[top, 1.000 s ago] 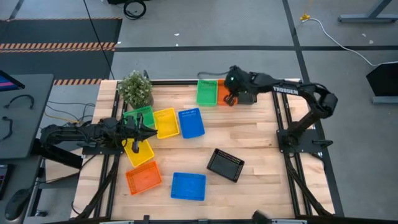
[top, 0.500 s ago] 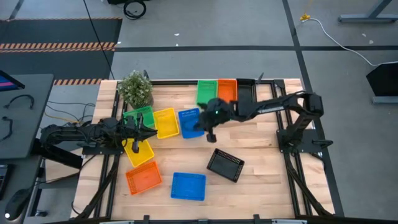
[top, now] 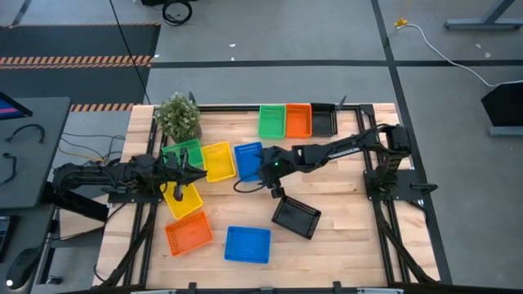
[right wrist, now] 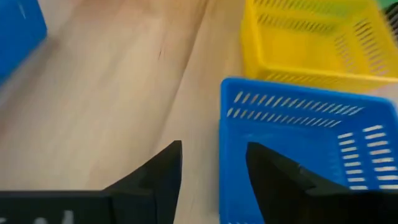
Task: Stack baskets by color
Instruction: Move the top blue bin to the top of the table to the right of the green bin
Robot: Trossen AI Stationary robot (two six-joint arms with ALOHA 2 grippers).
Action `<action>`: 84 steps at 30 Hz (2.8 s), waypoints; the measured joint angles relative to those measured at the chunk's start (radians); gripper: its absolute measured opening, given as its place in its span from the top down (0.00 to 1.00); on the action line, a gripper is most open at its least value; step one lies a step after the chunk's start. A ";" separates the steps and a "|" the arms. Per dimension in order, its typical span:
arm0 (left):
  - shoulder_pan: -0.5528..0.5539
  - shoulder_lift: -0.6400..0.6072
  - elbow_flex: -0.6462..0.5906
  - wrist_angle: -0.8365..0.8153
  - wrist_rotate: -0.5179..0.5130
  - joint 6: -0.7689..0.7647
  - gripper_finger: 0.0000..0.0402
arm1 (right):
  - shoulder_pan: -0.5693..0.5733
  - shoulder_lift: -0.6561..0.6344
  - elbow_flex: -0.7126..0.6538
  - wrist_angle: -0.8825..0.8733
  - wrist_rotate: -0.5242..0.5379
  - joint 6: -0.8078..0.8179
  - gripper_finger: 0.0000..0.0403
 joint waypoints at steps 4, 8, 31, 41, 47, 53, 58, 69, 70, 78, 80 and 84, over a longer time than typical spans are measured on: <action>0.000 -0.001 0.000 -0.007 0.000 0.000 0.91 | -0.002 0.035 0.000 0.014 0.060 -0.039 0.55; 0.000 -0.001 0.000 -0.006 0.000 0.000 0.93 | -0.003 0.041 0.000 0.013 0.074 -0.042 0.60; 0.000 -0.001 0.000 -0.001 0.000 0.000 0.93 | -0.007 0.073 0.000 0.007 0.071 -0.079 0.86; 0.000 -0.002 0.000 -0.005 0.000 0.000 0.91 | -0.007 0.028 0.059 -0.009 0.107 -0.051 0.97; 0.000 -0.002 0.000 -0.005 0.000 0.000 0.92 | -0.023 0.009 0.189 -0.100 0.202 -0.051 0.97; 0.000 -0.001 0.000 -0.005 0.000 0.000 0.91 | -0.094 0.038 0.276 -0.061 0.198 -0.028 0.97; 0.000 -0.002 0.000 -0.006 0.000 0.000 0.91 | -0.167 0.117 0.311 0.007 0.182 -0.005 0.97; 0.000 0.012 0.000 -0.005 0.000 0.000 0.92 | -0.286 0.313 0.393 0.004 0.200 0.005 0.97; 0.000 0.012 0.000 -0.004 0.000 0.000 0.92 | -0.292 0.319 0.393 0.000 0.204 0.011 0.97; 0.000 0.012 0.000 -0.005 0.000 0.000 0.91 | -0.302 0.306 0.393 -0.064 0.219 0.005 0.96; 0.000 0.012 0.000 -0.005 0.000 0.000 0.92 | -0.303 0.306 0.393 -0.096 0.219 0.001 0.95; 0.000 0.012 0.000 -0.005 0.000 0.000 0.93 | -0.303 0.306 0.393 -0.171 0.219 -0.015 0.95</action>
